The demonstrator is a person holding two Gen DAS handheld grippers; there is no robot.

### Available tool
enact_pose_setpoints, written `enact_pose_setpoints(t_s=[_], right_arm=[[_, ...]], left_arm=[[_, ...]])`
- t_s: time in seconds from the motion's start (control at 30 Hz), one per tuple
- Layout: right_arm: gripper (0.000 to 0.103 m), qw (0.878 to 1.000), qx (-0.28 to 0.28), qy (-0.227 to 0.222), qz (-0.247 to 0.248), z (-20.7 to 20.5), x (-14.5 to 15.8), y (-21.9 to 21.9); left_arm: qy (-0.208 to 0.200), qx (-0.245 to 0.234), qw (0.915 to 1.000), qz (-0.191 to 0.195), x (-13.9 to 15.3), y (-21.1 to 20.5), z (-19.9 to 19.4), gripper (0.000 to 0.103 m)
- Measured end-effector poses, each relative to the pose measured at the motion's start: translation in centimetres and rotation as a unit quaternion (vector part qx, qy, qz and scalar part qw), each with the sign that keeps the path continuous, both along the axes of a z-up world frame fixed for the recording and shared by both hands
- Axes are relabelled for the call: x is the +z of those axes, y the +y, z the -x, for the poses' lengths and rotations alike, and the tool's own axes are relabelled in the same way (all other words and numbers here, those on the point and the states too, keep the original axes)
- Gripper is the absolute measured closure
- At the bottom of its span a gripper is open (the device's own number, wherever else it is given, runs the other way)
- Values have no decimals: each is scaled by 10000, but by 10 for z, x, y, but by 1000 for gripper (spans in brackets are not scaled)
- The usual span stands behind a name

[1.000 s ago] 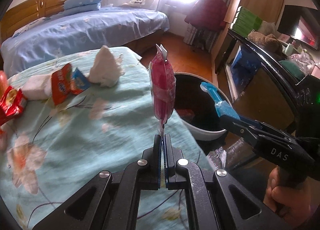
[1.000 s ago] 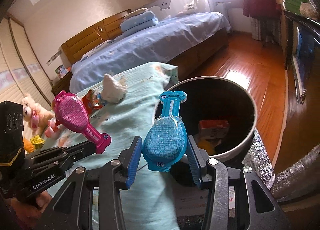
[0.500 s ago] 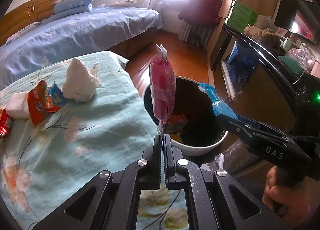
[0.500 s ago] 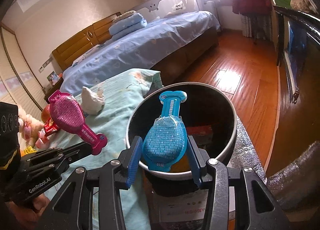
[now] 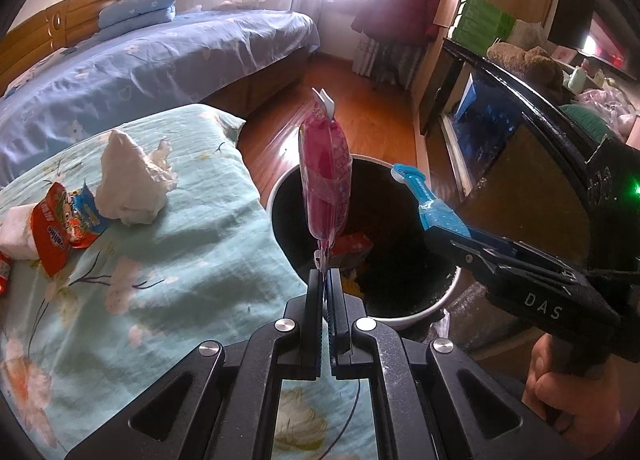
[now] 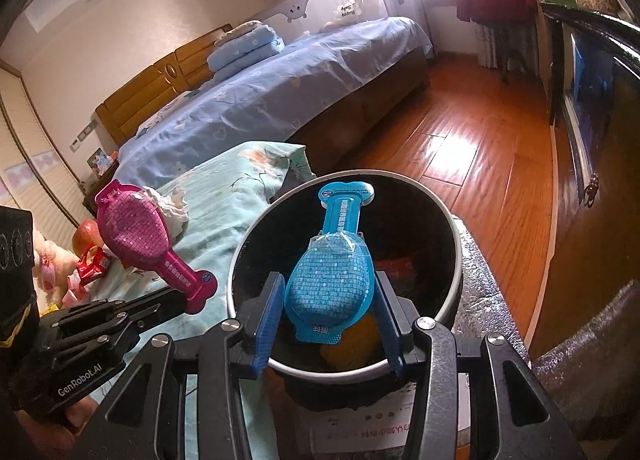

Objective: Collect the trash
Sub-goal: 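Open both tools over the bin to drop the pink and blue brushes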

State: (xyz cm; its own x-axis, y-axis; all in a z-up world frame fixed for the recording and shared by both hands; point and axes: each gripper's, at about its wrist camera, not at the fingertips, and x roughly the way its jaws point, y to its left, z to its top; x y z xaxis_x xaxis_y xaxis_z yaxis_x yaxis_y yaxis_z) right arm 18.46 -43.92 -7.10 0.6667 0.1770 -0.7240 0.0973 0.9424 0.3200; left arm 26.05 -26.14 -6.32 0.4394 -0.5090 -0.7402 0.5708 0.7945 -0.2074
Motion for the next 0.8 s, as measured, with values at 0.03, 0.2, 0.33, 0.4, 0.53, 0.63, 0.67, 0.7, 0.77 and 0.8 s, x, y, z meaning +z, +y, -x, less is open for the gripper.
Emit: enact_pose_setpoints(t_s=[0.03,0.2,0.33,0.4,0.53,0.63,0.67,0.7,0.77,0.8], right_arm=[[58,10000,-4,7,-2,-1,-1,-1],[58,10000,-37,43,-16,-5,-5,-4],[58,9999,-88,79,-32,-8,-9,-10],[58,9999,-106,92,-17,-9,-11,-12],[58,9998,-123,126,-34,-14,-13,-14],[58,9998,-128,149,-5,-17,-15,-15],[58,9998,-127,154,3,-18,-15,-15],[58,9998,-135,161,8,-19,-16,-16],[58,9998,-142,169,5,-19,-17,-17],[58,9997,-148,170,8,-19,-17,-18]], left_arm=[[19,-9,10000,-4,-1,-2,-2,103],[61,-44,10000,-41,-4,-9,-7,103],[85,-44,9999,-67,-7,-16,-13,103],[131,-64,9999,-46,-8,-19,-15,103],[144,-107,9998,-65,-8,-24,-21,103],[153,-136,9998,-84,-10,-30,-26,102],[164,-138,9997,-91,-11,-31,-27,102],[185,-140,9997,-100,-12,-32,-28,102],[203,-145,9996,-112,-14,-36,-29,102],[209,-143,9996,-124,-15,-37,-30,102]])
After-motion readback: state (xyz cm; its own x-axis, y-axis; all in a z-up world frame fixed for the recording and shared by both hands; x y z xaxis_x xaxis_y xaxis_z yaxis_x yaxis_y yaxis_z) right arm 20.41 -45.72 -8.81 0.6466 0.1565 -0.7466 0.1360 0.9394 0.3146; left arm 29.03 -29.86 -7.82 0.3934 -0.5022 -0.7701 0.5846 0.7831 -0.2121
